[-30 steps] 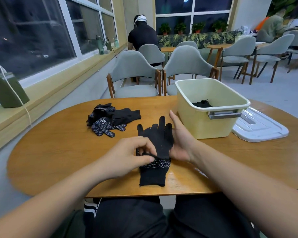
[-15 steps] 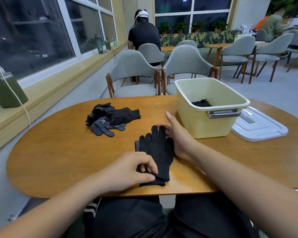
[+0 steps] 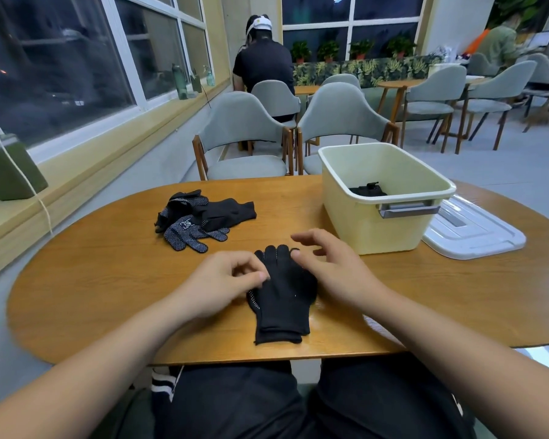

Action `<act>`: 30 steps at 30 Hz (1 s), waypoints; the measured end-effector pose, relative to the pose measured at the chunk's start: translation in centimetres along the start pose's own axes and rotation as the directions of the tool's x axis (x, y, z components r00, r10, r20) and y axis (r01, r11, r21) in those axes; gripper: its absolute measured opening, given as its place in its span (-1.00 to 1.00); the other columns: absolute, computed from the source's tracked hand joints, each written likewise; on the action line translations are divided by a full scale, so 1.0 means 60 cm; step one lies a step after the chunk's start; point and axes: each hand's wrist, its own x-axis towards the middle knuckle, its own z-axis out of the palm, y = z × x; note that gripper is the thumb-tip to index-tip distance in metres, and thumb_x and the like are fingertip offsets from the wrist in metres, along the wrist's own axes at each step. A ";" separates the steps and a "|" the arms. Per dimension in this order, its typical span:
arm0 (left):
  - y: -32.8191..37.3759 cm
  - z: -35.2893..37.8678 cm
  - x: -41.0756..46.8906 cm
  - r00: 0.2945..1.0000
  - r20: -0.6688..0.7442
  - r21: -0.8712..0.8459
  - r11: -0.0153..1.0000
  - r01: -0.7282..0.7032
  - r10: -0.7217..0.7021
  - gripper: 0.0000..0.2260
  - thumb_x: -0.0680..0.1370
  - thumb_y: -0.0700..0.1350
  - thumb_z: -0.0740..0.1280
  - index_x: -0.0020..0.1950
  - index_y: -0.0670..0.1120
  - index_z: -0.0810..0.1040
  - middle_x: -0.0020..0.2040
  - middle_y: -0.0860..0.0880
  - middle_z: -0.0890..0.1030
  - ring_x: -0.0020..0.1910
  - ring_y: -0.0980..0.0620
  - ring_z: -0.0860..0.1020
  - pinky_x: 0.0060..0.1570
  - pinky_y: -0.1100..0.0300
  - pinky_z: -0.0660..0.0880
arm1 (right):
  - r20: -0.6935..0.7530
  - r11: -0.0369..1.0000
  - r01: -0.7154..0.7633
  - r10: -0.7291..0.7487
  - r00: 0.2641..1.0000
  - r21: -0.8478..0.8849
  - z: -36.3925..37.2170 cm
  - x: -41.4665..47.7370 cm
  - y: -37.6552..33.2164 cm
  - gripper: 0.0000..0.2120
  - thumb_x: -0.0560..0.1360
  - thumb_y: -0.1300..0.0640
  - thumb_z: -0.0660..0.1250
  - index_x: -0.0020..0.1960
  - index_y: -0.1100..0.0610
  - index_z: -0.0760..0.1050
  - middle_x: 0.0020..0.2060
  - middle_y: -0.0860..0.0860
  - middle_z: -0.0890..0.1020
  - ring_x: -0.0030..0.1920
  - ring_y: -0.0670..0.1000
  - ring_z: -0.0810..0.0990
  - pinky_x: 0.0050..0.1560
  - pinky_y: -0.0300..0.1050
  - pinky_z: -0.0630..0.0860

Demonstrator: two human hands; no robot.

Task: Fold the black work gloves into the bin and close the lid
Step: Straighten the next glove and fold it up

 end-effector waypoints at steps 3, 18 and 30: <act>-0.022 -0.001 0.014 0.996 -0.082 -0.016 0.999 0.035 -0.036 -0.92 0.62 -0.11 0.50 -0.03 0.06 0.74 -0.10 -0.04 0.73 -0.19 0.09 0.61 -0.09 0.15 0.60 | 0.039 0.978 0.139 -0.134 0.990 -0.153 0.001 -0.026 0.006 -0.83 0.63 -0.08 0.45 0.21 -0.14 0.62 0.12 -0.23 0.61 0.21 -0.20 0.56 0.25 -0.14 0.51; -0.065 0.012 -0.042 0.995 -0.031 0.129 0.988 -0.086 0.091 -0.86 0.55 0.01 0.57 0.02 0.11 0.63 0.07 0.13 0.62 0.16 0.10 0.58 0.20 0.15 0.49 | 0.327 0.774 0.512 -0.407 0.853 -0.372 0.026 -0.094 0.008 -0.75 0.61 -0.18 0.44 0.14 -0.03 0.66 0.02 -0.16 0.53 0.02 -0.11 0.44 0.13 -0.07 0.46; -0.064 0.018 -0.054 0.993 -0.026 0.158 0.981 -0.110 0.116 -0.84 0.48 0.07 0.60 -0.02 0.17 0.68 0.17 0.18 0.59 0.30 0.13 0.49 0.38 0.00 0.43 | 0.357 0.727 0.512 -0.377 0.855 -0.457 0.038 -0.080 -0.007 -0.74 0.62 -0.20 0.40 0.14 -0.03 0.62 -0.05 -0.13 0.55 -0.02 -0.07 0.51 0.01 -0.16 0.42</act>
